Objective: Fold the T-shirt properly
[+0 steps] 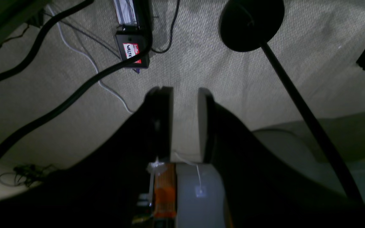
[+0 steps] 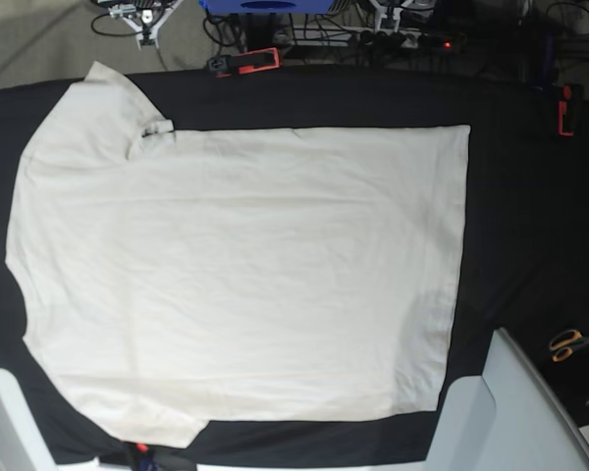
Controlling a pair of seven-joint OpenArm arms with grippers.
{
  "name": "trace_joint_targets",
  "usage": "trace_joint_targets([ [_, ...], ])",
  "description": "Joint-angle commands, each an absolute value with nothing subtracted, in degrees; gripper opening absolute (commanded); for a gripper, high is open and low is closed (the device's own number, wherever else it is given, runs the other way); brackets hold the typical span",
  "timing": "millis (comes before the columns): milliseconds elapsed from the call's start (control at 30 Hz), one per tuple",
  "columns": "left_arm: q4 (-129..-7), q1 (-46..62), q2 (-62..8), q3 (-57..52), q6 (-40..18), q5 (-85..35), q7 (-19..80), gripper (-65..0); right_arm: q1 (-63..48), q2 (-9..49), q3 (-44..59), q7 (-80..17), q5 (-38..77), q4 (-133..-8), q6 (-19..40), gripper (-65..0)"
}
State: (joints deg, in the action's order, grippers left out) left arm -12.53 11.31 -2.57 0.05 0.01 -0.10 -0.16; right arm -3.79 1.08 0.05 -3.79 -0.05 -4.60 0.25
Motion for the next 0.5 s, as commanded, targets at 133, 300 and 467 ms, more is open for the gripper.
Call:
trace_joint_targets([
  [133,-12.5,11.8,-2.8,0.1,0.3,0.1,0.0,-65.0,-4.2,0.0,0.0,-3.3,-0.1,-4.4,0.1,-51.5],
  [300,-12.5,12.2,-2.9,0.1,0.3,0.2,0.0,-65.0,-6.5,0.0,0.1,-2.2,0.0,-5.3,0.1,-51.6],
  [467,-12.5,12.2,-3.6,0.1,0.3,0.1,0.0,-65.0,-10.5,0.0,0.3,3.8,0.1,-8.8,0.1,-51.5],
])
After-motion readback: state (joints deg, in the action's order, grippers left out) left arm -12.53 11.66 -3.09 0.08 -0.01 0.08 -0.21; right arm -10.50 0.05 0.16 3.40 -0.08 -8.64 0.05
